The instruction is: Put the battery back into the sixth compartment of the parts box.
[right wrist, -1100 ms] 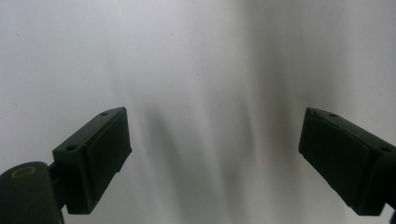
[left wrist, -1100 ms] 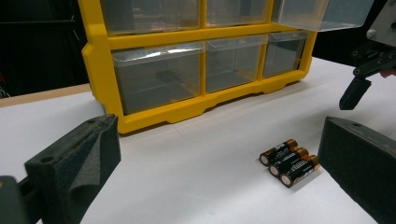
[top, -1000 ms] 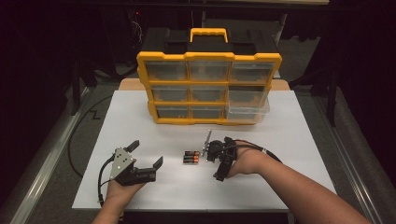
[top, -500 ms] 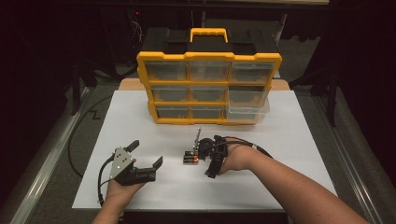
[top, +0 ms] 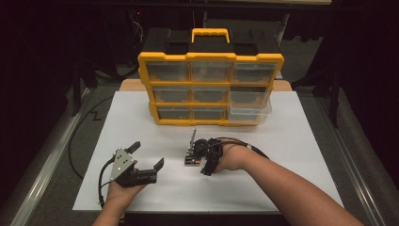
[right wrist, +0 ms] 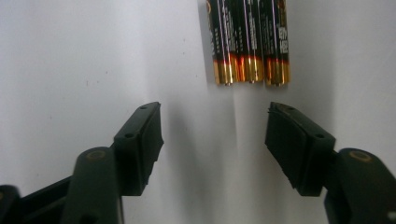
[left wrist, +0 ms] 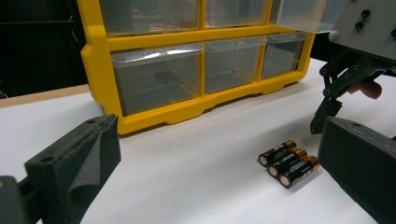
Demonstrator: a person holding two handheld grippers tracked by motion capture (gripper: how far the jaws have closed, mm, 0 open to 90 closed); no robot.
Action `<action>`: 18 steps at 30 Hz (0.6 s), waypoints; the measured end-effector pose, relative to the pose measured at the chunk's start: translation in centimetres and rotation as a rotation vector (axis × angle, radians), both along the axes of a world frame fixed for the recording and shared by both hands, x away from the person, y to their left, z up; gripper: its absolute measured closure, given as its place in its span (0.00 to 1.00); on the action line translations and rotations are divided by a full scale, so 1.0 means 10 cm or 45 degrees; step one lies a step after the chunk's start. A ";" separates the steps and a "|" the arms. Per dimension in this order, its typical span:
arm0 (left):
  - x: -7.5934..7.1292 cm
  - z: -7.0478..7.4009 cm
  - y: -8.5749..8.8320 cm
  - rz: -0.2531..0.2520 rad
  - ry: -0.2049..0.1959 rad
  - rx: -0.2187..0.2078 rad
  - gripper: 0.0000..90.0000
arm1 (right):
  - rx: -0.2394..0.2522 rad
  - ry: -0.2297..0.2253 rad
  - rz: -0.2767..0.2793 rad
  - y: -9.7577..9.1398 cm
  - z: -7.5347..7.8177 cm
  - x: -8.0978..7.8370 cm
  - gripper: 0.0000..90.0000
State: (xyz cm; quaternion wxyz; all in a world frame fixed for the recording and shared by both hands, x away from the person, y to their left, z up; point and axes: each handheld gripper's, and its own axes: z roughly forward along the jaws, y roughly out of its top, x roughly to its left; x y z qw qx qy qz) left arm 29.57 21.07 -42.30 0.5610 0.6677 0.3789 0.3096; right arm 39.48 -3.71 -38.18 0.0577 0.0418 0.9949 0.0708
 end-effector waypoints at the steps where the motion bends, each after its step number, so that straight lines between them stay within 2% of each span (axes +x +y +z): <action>1: 0.00 0.00 0.00 0.000 0.000 0.000 0.01 | 0.003 0.004 0.000 0.01 0.00 0.00 0.48; 11: 0.00 0.00 -0.01 -0.010 0.001 0.008 0.01 | 0.010 -0.007 0.063 0.12 -0.04 0.00 0.70; 15: 0.00 0.00 -0.01 -0.011 -0.002 0.007 0.01 | 0.015 -0.053 0.086 0.16 -0.06 0.00 0.81; 18: 0.00 0.00 -0.01 -0.012 -0.001 0.006 0.01 | 0.021 -0.052 0.086 0.18 -0.05 0.02 0.83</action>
